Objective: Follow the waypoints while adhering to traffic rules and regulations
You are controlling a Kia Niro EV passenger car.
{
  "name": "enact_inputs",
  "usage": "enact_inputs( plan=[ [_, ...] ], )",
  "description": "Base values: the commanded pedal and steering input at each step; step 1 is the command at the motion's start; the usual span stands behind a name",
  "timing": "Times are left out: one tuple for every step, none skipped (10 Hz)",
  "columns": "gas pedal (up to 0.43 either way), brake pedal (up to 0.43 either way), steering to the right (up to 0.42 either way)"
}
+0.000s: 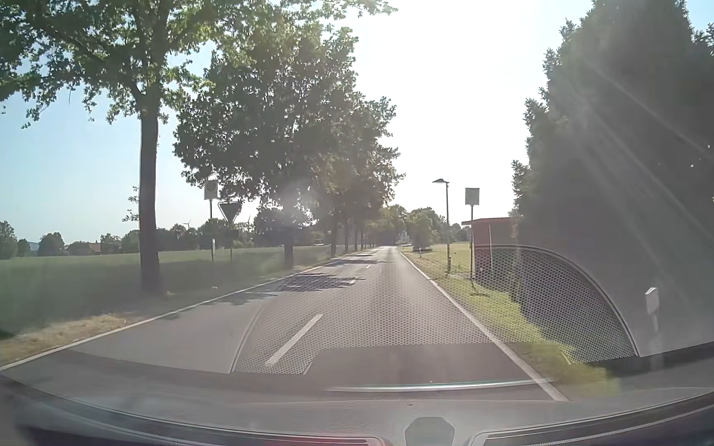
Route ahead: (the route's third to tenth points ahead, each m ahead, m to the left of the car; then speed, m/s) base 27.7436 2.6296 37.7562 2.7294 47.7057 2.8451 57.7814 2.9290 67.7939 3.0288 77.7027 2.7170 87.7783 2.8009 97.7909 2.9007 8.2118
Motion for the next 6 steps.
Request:
enact_inputs(
  plan=[
    [0.130,0.006,0.000],
    [0.130,0.006,0.002],
    [0.130,0.006,0.002],
    [0.130,0.006,0.002],
    [0.138,0.006,0.002],
    [0.138,0.006,0.000]
  ],
)
